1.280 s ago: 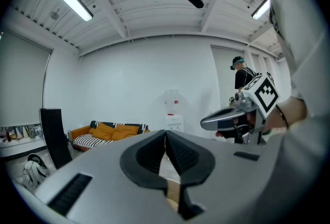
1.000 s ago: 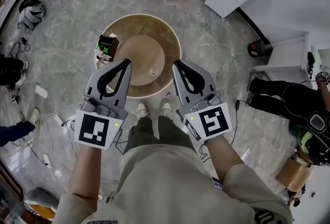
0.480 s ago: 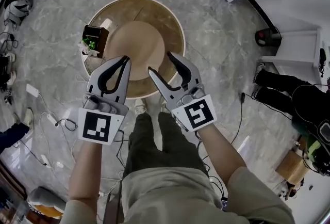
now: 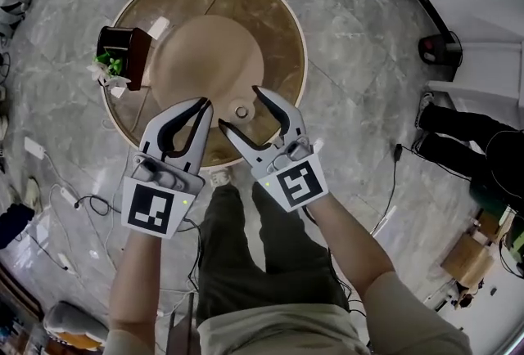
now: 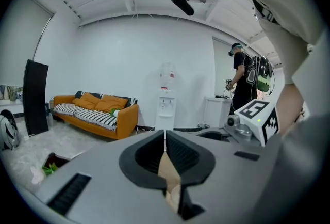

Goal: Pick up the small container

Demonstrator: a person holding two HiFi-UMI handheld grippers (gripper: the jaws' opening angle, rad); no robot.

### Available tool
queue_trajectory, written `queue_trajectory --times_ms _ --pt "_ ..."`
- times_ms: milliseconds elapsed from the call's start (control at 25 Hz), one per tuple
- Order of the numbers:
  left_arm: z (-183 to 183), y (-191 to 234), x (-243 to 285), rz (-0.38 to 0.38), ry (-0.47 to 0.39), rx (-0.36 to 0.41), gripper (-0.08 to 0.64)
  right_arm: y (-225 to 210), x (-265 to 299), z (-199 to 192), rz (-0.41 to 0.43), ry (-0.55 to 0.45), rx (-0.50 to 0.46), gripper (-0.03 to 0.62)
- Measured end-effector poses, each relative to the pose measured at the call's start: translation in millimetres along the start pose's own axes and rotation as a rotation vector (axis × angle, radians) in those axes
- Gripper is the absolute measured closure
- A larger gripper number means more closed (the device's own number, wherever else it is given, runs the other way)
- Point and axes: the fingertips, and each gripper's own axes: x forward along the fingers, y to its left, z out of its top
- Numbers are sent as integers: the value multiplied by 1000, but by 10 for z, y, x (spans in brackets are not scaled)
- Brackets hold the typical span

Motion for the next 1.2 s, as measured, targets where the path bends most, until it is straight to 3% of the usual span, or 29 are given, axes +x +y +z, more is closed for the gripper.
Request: queue_trajectory --times_ms 200,400,560,880,1200 --pt "-575 61 166 -45 17 -28 552 19 217 -707 6 39 20 303" --pt "-1006 56 283 -82 45 -15 552 -36 380 -1151 -13 29 48 277" --pt "-1260 35 375 -108 54 -10 552 -36 465 -1363 -6 -1 63 261" --pt "-1651 1 586 -169 88 -18 552 12 636 -1789 21 70 52 255" --pt "-1788 -202 622 -325 78 92 551 12 705 -1872 16 94 25 258"
